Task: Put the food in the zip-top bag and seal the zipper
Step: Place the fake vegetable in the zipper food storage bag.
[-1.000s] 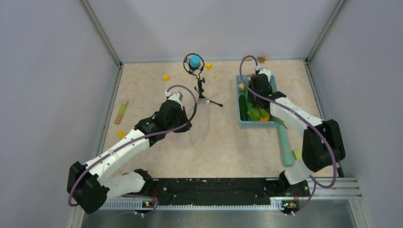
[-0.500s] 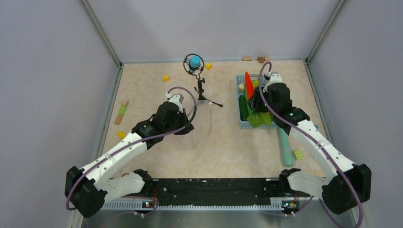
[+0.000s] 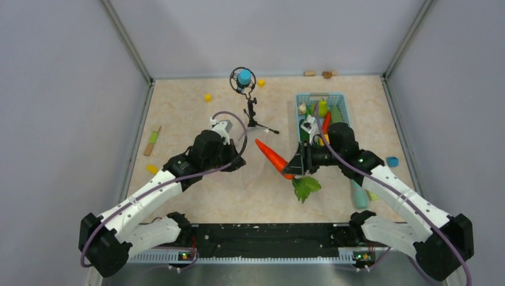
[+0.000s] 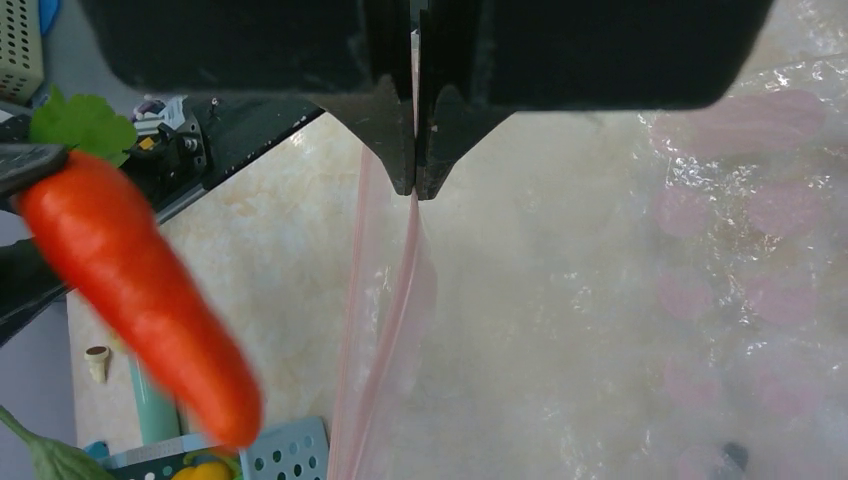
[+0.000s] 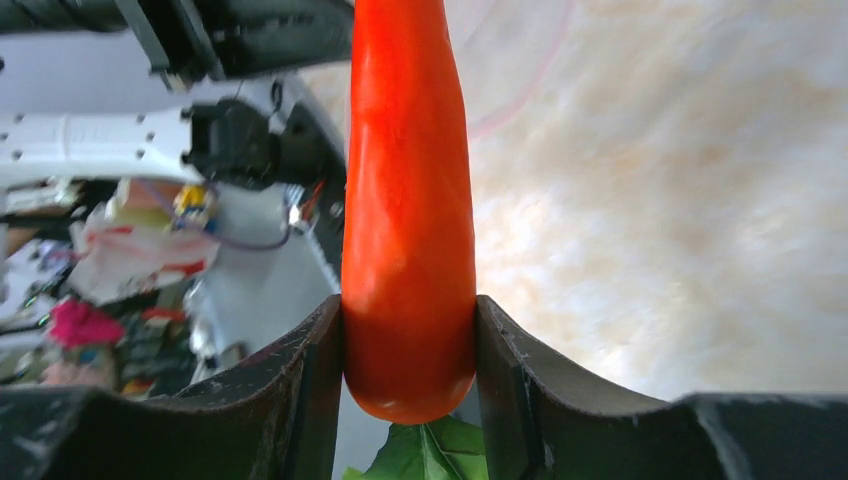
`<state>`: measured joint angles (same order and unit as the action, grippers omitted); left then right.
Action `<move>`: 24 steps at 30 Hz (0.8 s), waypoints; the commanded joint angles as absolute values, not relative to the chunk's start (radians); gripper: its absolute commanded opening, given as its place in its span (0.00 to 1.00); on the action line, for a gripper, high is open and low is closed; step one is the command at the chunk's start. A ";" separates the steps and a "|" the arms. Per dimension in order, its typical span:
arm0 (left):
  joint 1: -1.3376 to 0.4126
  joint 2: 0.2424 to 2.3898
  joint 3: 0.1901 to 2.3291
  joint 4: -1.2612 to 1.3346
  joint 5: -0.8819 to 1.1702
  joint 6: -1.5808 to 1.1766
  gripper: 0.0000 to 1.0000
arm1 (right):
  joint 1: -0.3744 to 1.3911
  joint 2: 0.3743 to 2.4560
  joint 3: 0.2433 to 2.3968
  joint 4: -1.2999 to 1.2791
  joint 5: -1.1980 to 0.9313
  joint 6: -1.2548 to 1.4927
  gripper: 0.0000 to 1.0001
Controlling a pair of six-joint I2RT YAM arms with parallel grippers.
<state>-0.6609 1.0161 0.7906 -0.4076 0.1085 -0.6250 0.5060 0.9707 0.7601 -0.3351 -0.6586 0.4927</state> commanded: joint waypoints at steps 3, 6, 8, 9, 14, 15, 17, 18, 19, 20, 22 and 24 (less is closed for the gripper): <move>-0.670 0.974 0.785 -0.342 0.154 -0.579 0.00 | 0.628 1.070 0.772 -0.409 -0.799 0.539 0.10; -0.679 0.964 0.784 -0.332 0.175 -0.570 0.00 | 0.639 1.105 0.786 -0.449 -0.784 0.543 0.10; -0.685 0.961 0.780 -0.322 0.192 -0.563 0.00 | 0.638 1.126 0.806 -0.467 -0.758 0.554 0.11; -0.686 0.962 0.779 -0.317 0.203 -0.561 0.00 | 0.638 1.145 0.814 -0.465 -0.751 0.564 0.10; -0.697 0.970 0.774 -0.295 0.298 -0.532 0.00 | 0.641 1.208 0.838 -0.401 -0.733 0.620 0.10; -0.702 0.971 0.775 -0.295 0.305 -0.528 0.00 | 0.640 1.219 0.841 -0.384 -0.730 0.635 0.10; -0.708 0.973 0.775 -0.295 0.312 -0.523 0.00 | 0.640 1.238 0.854 -0.360 -0.706 0.660 0.09; -0.710 0.974 0.776 -0.295 0.316 -0.522 0.00 | 0.640 1.246 0.860 -0.352 -0.687 0.671 0.09; -0.712 0.973 0.774 -0.292 0.320 -0.520 0.00 | 0.640 1.251 0.865 -0.339 -0.665 0.686 0.09; -0.714 0.973 0.772 -0.288 0.327 -0.517 0.00 | 0.640 1.255 0.868 -0.322 -0.642 0.712 0.08; -0.717 0.973 0.766 -0.276 0.343 -0.517 0.00 | 0.640 1.260 0.863 -0.262 -0.611 0.762 0.07; -0.718 0.978 0.761 -0.262 0.365 -0.510 0.00 | 0.640 1.271 0.862 -0.187 -0.598 0.809 0.07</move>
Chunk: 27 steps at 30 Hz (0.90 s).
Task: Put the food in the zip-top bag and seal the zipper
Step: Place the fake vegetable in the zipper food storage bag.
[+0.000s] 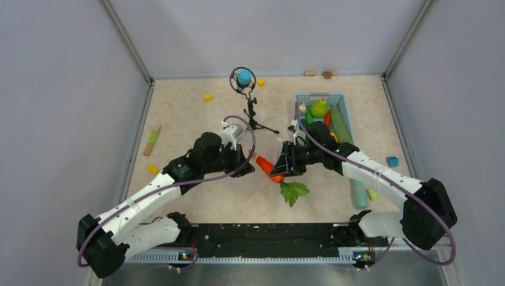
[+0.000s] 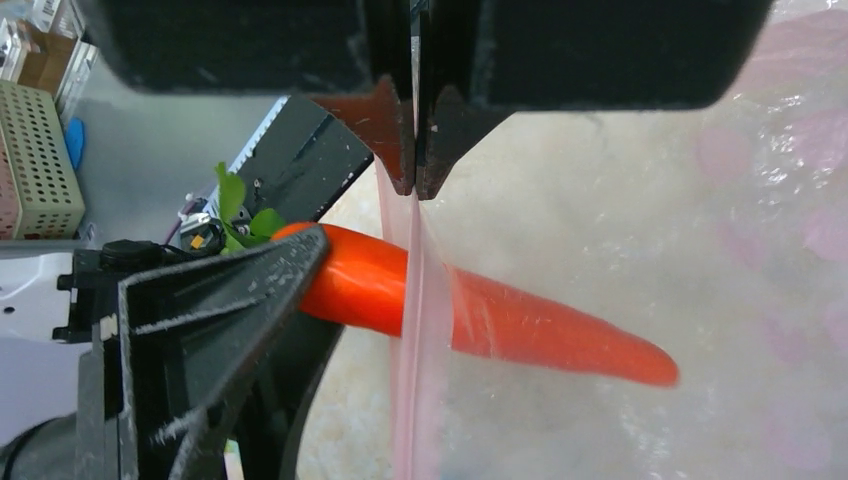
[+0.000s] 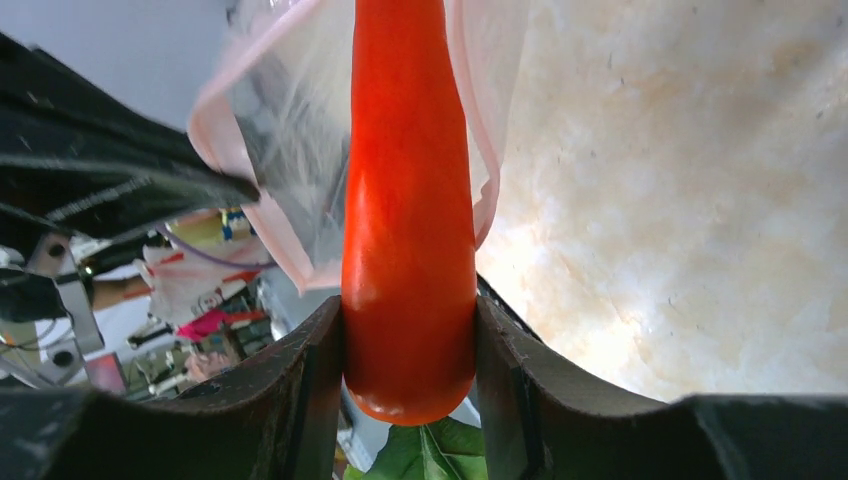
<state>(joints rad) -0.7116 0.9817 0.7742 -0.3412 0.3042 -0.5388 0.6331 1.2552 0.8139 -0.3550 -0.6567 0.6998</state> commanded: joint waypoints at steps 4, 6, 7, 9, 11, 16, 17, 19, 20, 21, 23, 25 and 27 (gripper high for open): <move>-0.719 0.980 0.744 -0.224 0.442 -0.502 0.00 | 0.640 1.317 0.883 -0.154 -0.559 0.862 0.07; -0.721 0.972 0.734 -0.206 0.460 -0.502 0.00 | 0.641 1.337 0.883 -0.131 -0.563 0.882 0.06; -0.722 0.970 0.729 -0.201 0.462 -0.500 0.00 | 0.643 1.342 0.880 -0.111 -0.567 0.897 0.06; -0.722 0.968 0.727 -0.199 0.463 -0.499 0.00 | 0.649 1.350 0.880 -0.091 -0.555 0.916 0.07; -0.724 0.969 0.727 -0.195 0.468 -0.500 0.00 | 0.651 1.354 0.880 -0.077 -0.528 0.937 0.07; -0.727 0.981 0.726 -0.192 0.473 -0.501 0.00 | 0.665 1.348 0.876 -0.059 -0.469 0.950 0.07; -0.727 0.984 0.726 -0.191 0.473 -0.503 0.00 | 0.669 1.350 0.882 -0.073 -0.463 0.936 0.07; -0.730 0.989 0.727 -0.190 0.476 -0.503 0.00 | 0.671 1.354 0.898 -0.110 -0.454 0.910 0.08; -0.730 0.991 0.727 -0.186 0.483 -0.503 0.00 | 0.673 1.354 0.898 -0.116 -0.448 0.908 0.08; -0.730 0.991 0.726 -0.182 0.493 -0.502 0.00 | 0.673 1.354 0.896 -0.118 -0.442 0.912 0.08; -0.732 0.997 0.722 -0.171 0.527 -0.496 0.00 | 0.676 1.352 0.890 -0.114 -0.427 0.926 0.10; -0.732 1.008 0.724 -0.164 0.565 -0.490 0.00 | 0.683 1.344 0.883 -0.095 -0.399 0.946 0.13; -0.735 1.021 0.728 -0.162 0.592 -0.485 0.00 | 0.691 1.339 0.883 -0.074 -0.386 0.962 0.13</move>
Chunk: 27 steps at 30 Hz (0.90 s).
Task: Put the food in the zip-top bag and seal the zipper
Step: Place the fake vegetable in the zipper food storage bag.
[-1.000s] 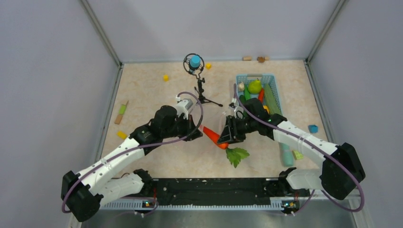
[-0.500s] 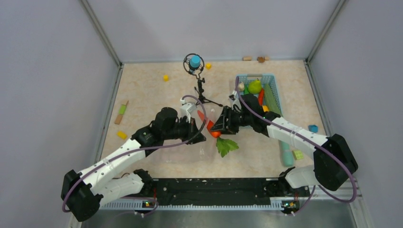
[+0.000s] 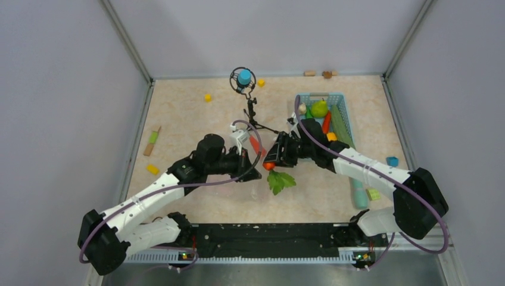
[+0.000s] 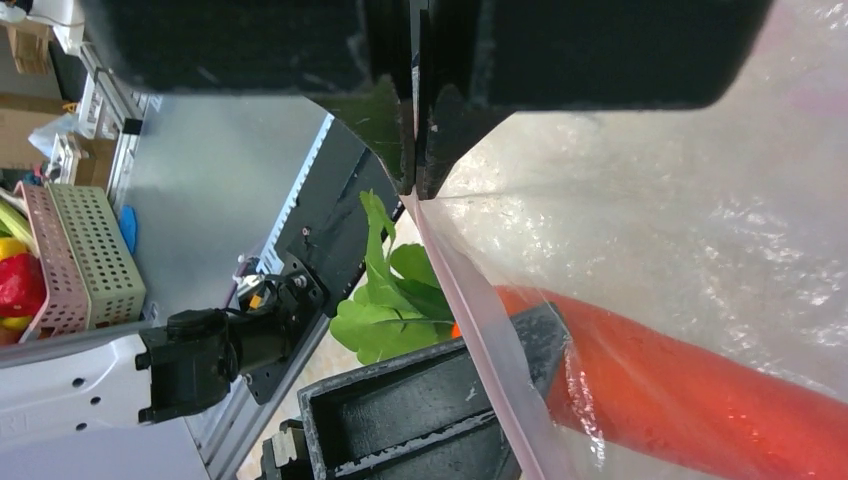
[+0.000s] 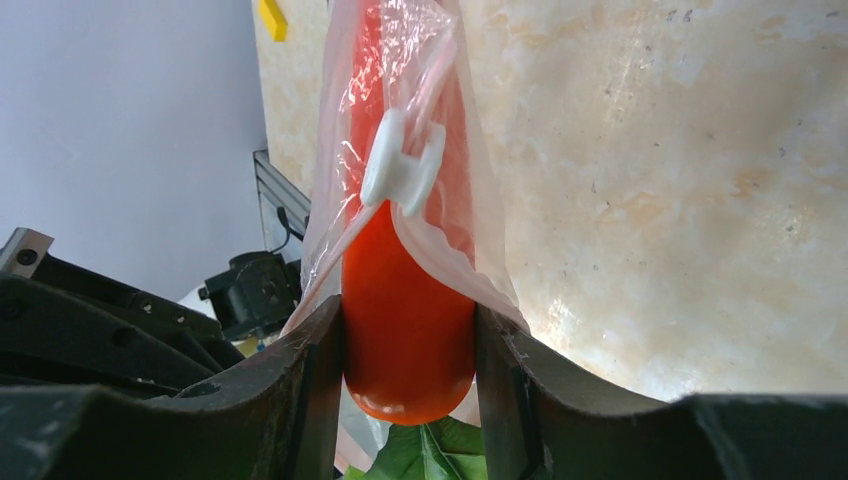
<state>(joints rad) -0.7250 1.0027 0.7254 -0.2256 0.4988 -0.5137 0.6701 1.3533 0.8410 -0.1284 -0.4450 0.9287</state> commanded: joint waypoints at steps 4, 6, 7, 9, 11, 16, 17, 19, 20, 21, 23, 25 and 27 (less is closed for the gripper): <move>-0.743 1.039 0.730 -0.154 0.611 -0.478 0.00 | 0.722 1.326 0.881 -0.071 -0.267 0.988 0.14; -0.747 1.041 0.731 -0.151 0.616 -0.477 0.00 | 0.740 1.320 0.860 -0.035 -0.201 1.018 0.14; -0.749 1.040 0.730 -0.150 0.615 -0.477 0.00 | 0.745 1.315 0.844 -0.014 -0.177 1.046 0.15; -0.753 1.037 0.729 -0.147 0.616 -0.476 0.00 | 0.757 1.305 0.808 0.053 -0.120 1.093 0.16; -0.757 1.036 0.729 -0.147 0.615 -0.474 0.00 | 0.769 1.304 0.781 0.099 -0.073 1.125 0.16; -0.768 1.036 0.732 -0.152 0.610 -0.468 0.00 | 0.799 1.321 0.781 0.119 0.040 1.172 0.19; -0.769 1.036 0.732 -0.154 0.607 -0.467 0.00 | 0.801 1.323 0.774 0.133 0.053 1.186 0.19; -0.771 1.038 0.735 -0.159 0.602 -0.465 0.00 | 0.806 1.324 0.757 0.173 0.073 1.217 0.19; -0.772 1.037 0.735 -0.161 0.599 -0.465 0.00 | 0.808 1.324 0.748 0.196 0.082 1.233 0.20; -0.774 1.038 0.736 -0.161 0.595 -0.463 0.00 | 0.811 1.323 0.739 0.217 0.091 1.246 0.20; -0.777 1.036 0.736 -0.161 0.590 -0.463 0.00 | 0.819 1.323 0.728 0.244 0.114 1.263 0.22; -0.780 1.033 0.736 -0.161 0.587 -0.463 0.00 | 0.831 1.322 0.724 0.253 0.149 1.272 0.24; -0.784 1.025 0.737 -0.161 0.580 -0.466 0.00 | 0.844 1.325 0.718 0.260 0.175 1.273 0.27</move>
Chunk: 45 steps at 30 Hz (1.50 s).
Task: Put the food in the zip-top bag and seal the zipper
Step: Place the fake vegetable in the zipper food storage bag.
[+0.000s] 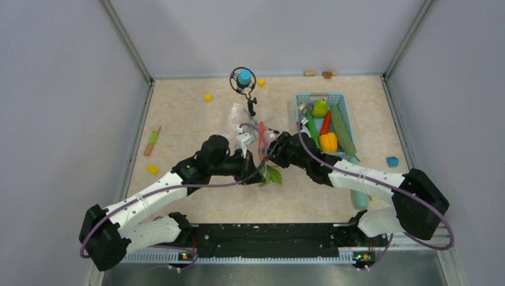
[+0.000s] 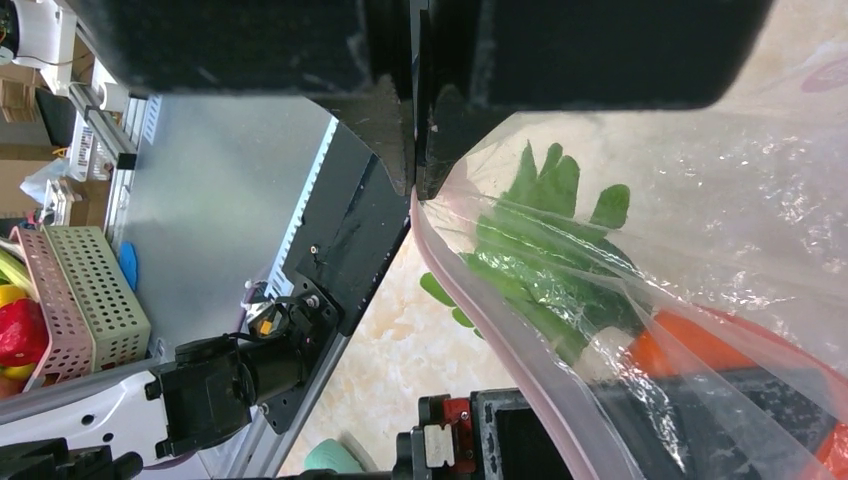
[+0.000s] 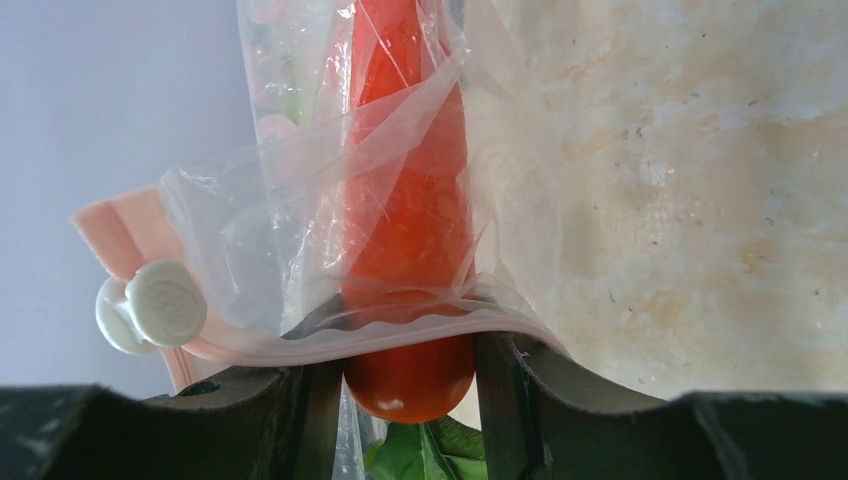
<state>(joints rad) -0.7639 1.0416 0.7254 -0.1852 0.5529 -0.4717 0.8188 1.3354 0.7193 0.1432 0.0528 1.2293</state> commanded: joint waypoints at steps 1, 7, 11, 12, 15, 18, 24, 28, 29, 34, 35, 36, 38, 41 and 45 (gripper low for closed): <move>-0.785 1.020 0.735 -0.161 0.575 -0.469 0.00 | 0.853 1.326 0.719 0.256 0.189 1.272 0.28; -0.785 0.975 0.728 -0.164 0.487 -0.502 0.00 | 0.929 1.350 0.723 0.263 0.315 1.251 0.35; -0.785 0.939 0.724 -0.176 0.404 -0.529 0.00 | 0.959 1.364 0.738 0.249 0.351 1.220 0.41; -0.785 0.934 0.722 -0.178 0.384 -0.536 0.00 | 0.961 1.363 0.736 0.249 0.347 1.217 0.43; -0.785 0.925 0.718 -0.185 0.324 -0.551 0.00 | 0.968 1.353 0.725 0.270 0.319 1.194 0.57; -0.785 0.922 0.715 -0.189 0.283 -0.570 0.00 | 0.972 1.338 0.725 0.256 0.302 1.171 0.62; -0.785 0.912 0.709 -0.197 0.237 -0.589 0.00 | 0.986 1.304 0.726 0.249 0.270 1.134 0.70; -0.785 0.899 0.709 -0.215 0.183 -0.590 0.00 | 0.988 1.263 0.716 0.229 0.241 1.103 0.81; -0.786 0.895 0.710 -0.222 0.166 -0.590 0.00 | 0.987 1.245 0.710 0.221 0.239 1.093 0.86; -0.785 0.876 0.701 -0.232 0.086 -0.597 0.00 | 0.987 1.151 0.708 0.109 0.259 0.963 0.99; -0.785 0.875 0.700 -0.236 0.070 -0.598 0.00 | 0.987 1.130 0.709 0.082 0.256 0.936 0.99; -0.784 0.873 0.698 -0.240 0.056 -0.598 0.00 | 0.987 1.107 0.708 0.044 0.255 0.913 0.99; -0.784 0.868 0.702 -0.247 0.041 -0.597 0.00 | 0.987 1.048 0.696 0.011 0.254 0.870 0.99; -0.785 0.866 0.701 -0.252 0.029 -0.595 0.00 | 0.988 0.972 0.676 -0.063 0.299 0.816 0.99; -0.785 0.869 0.712 -0.275 0.015 -0.591 0.00 | 0.988 0.878 0.676 -0.190 0.433 0.774 0.99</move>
